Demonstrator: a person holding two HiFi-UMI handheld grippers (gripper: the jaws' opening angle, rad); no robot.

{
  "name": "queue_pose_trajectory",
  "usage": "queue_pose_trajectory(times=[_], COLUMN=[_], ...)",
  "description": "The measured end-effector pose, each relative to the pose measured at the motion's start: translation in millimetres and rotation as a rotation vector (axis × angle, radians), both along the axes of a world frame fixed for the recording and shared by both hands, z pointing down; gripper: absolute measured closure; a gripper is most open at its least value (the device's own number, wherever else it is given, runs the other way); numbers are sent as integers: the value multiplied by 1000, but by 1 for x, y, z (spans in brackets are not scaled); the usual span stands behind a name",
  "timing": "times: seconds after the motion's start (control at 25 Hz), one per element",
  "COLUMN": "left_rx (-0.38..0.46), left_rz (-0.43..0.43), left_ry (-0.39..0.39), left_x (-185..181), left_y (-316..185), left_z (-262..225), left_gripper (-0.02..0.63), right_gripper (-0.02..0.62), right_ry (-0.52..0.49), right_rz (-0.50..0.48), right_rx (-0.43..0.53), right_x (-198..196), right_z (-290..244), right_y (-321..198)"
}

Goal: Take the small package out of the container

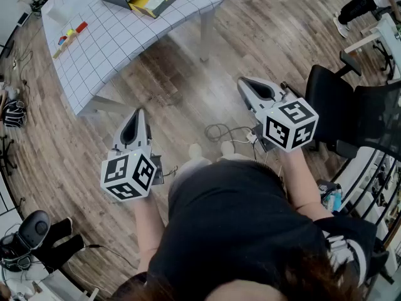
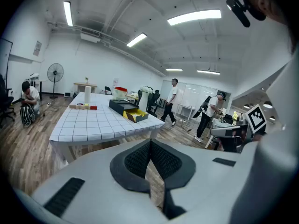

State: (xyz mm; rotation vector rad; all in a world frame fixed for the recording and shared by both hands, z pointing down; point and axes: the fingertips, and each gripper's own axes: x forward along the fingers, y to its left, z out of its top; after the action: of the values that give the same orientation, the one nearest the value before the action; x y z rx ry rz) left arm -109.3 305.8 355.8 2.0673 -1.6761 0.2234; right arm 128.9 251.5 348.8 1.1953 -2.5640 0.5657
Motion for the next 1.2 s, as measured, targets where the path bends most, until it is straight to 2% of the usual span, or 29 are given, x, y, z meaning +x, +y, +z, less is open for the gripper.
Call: queue_pose_trajectory(times=[0.36,0.6,0.72,0.84,0.96,1.2], left_rx=[-19,-21,-3,-4,-8,-23], left_rz=[-27,-57,-61,-44,-27,7], left_ry=[3,38,37,25,22,30], left_x=[-22,-72,-88,-98,-103,-91], left_y=[29,22,26,26,23,11], left_z=[15,9,11,14,16,20], left_gripper=[580,580,580,581,580,580], right_gripper=[581,581,581,581,581,581], right_ry=[-21,-39,-87,-90,-73,-48], right_rz=[-2,-39,-64,-83,-85,-55], right_rx=[-33,-54,-64,-65,-59,-37], right_x=[-21,-77,-101,-120,-129,-122], right_z=[17,4,1,1,0,-1], right_y=[14,1,6,7,6,-13])
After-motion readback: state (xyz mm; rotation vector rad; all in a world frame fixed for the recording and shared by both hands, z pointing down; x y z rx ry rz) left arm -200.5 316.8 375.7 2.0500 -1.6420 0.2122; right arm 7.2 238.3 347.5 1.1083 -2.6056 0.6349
